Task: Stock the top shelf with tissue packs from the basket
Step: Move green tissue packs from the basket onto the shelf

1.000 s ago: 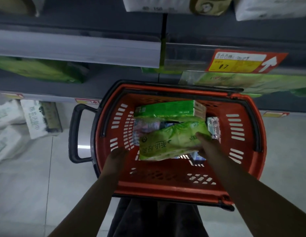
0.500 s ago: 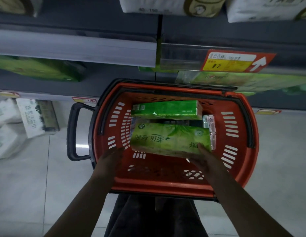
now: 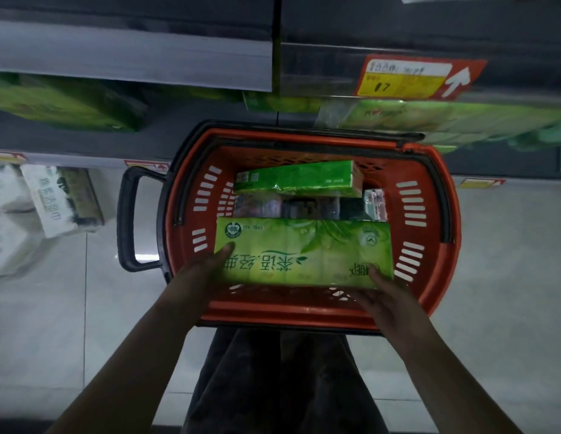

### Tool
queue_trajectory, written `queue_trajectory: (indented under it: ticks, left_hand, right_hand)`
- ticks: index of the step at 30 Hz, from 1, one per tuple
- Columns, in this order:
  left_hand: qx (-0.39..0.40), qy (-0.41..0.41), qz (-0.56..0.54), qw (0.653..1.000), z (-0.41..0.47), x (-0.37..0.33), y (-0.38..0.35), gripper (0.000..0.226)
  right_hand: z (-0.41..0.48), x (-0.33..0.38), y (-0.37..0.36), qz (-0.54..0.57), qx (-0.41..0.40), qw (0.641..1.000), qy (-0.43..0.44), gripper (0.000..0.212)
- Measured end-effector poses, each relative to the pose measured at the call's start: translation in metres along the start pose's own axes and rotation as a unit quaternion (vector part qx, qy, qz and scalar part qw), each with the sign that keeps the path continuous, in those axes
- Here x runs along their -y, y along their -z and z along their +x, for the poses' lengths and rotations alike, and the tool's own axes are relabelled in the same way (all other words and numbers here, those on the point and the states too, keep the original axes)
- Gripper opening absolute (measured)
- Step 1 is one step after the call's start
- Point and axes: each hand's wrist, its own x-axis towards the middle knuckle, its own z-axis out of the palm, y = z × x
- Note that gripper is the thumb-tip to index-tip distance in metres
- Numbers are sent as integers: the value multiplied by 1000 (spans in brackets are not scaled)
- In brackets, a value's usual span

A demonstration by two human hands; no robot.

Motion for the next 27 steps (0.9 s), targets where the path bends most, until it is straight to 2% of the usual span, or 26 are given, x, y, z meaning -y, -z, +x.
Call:
queue_trajectory:
  ticks: [5, 9, 14, 17, 22, 26, 27]
  left_hand:
    - [-10, -10, -6, 1000, -8, 7, 7, 32]
    - [12, -26, -29, 999, -20, 6, 8, 25]
    - [21, -31, -42, 998, -41, 1, 10, 37]
    - [19, -47, -28, 998, -59, -5, 10, 43]
    - [20, -77, -1, 997, -89, -15, 9, 44]
    - [24, -101, 15, 994, -110, -22, 8, 45]
    - [24, -106, 13, 994, -115, -23, 9, 46]
  right_hand:
    - [-6, 1, 0, -6, -5, 1000, 5, 45]
    - [-13, 7, -7, -43, 13, 999, 15, 44]
    - [-34, 15, -10, -89, 42, 993, 63, 70]
    - [-47, 19, -15, -38, 50, 997, 50, 53]
    - [-76, 24, -21, -76, 49, 993, 77, 61]
    - [-99, 20, -24, -54, 35, 993, 94, 34]
    - [-105, 18, -26, -39, 32, 994, 97, 34]
